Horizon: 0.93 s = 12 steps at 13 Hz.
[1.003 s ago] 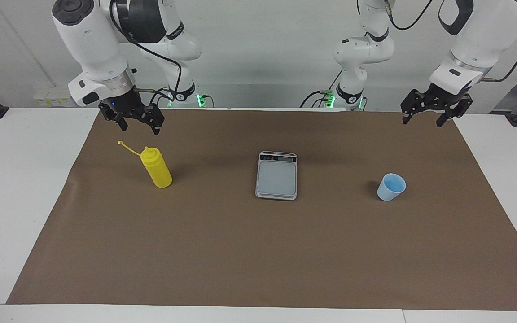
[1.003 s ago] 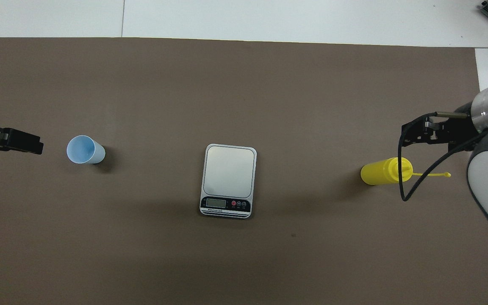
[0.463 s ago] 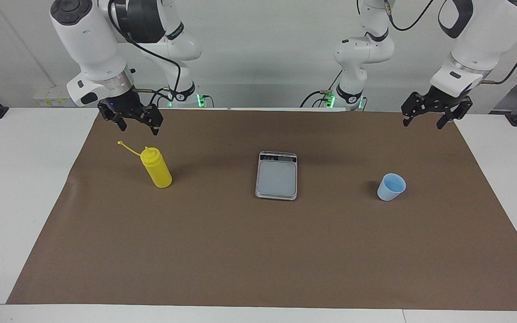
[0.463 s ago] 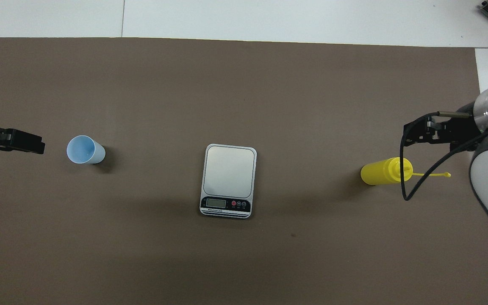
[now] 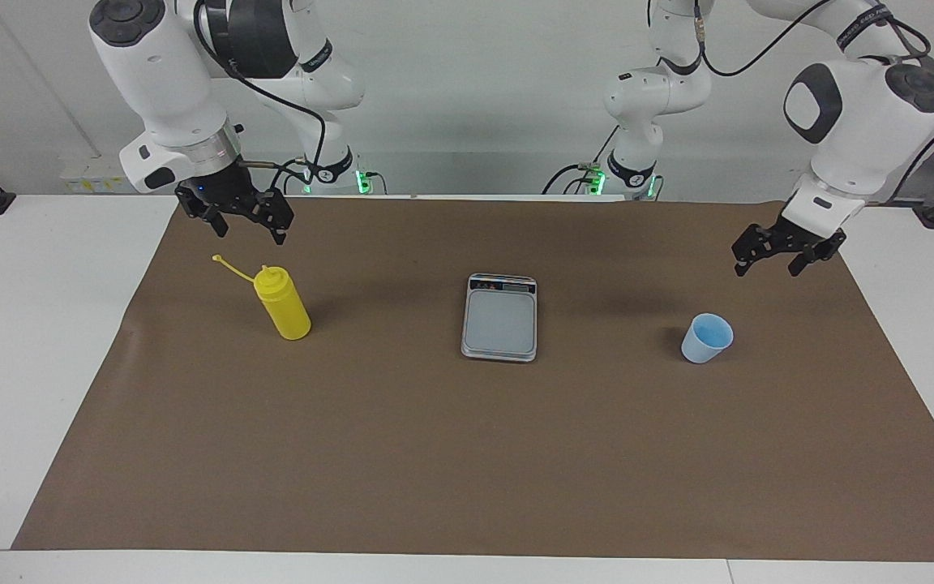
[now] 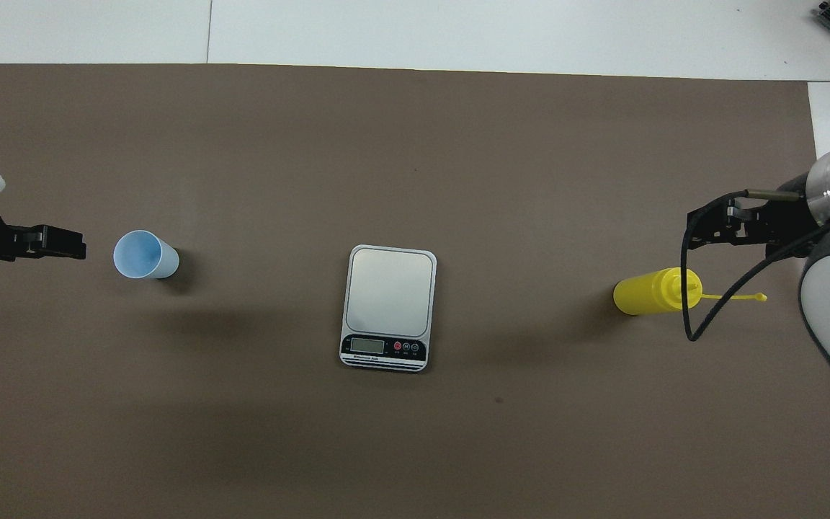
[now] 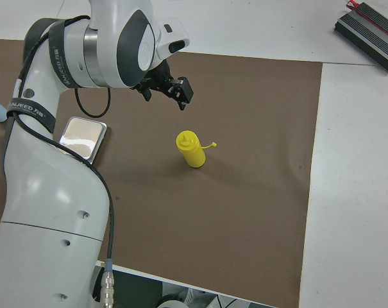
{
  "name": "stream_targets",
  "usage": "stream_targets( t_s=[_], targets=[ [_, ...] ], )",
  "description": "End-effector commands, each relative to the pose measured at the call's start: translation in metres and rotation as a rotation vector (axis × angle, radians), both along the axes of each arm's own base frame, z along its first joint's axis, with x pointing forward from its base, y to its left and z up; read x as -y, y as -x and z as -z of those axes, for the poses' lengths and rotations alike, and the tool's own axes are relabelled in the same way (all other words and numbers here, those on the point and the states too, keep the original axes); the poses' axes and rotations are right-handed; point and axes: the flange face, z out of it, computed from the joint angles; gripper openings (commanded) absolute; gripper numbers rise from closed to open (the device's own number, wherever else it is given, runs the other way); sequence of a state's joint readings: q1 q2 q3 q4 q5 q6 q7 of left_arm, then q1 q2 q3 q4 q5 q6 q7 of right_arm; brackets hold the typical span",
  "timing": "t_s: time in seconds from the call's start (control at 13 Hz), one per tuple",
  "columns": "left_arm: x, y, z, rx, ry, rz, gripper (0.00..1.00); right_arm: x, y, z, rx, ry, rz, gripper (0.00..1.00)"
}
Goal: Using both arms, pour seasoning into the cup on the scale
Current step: 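Reach the left gripper to the blue cup and grasp it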
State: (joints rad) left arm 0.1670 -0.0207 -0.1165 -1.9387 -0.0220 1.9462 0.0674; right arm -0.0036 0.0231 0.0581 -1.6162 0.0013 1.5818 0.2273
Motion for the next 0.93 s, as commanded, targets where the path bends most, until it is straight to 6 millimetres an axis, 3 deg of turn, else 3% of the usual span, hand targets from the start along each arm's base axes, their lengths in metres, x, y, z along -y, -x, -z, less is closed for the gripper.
stream_targets(
  t_s=[0.0, 0.46, 0.62, 0.85],
  targets=[
    [-0.002, -0.012, 0.045, 0.030, 0.016, -0.093, 1.00, -0.001, 0.004, 0.000, -0.008, -0.017, 0.008, 1.00],
    [0.005, -0.016, 0.109, 0.036, 0.064, -0.206, 1.00, 0.000, 0.003, -0.003, 0.010, 0.000, 0.007, 1.00],
    [0.006, -0.005, 0.129, 0.028, 0.060, -0.206, 1.00, 0.000, -0.003, -0.005, 0.059, -0.001, 0.005, 1.00],
    [0.007, -0.005, 0.148, 0.034, 0.062, -0.210, 1.00, -0.006, -0.002, -0.002, 0.058, -0.001, 0.002, 1.00]
  ],
)
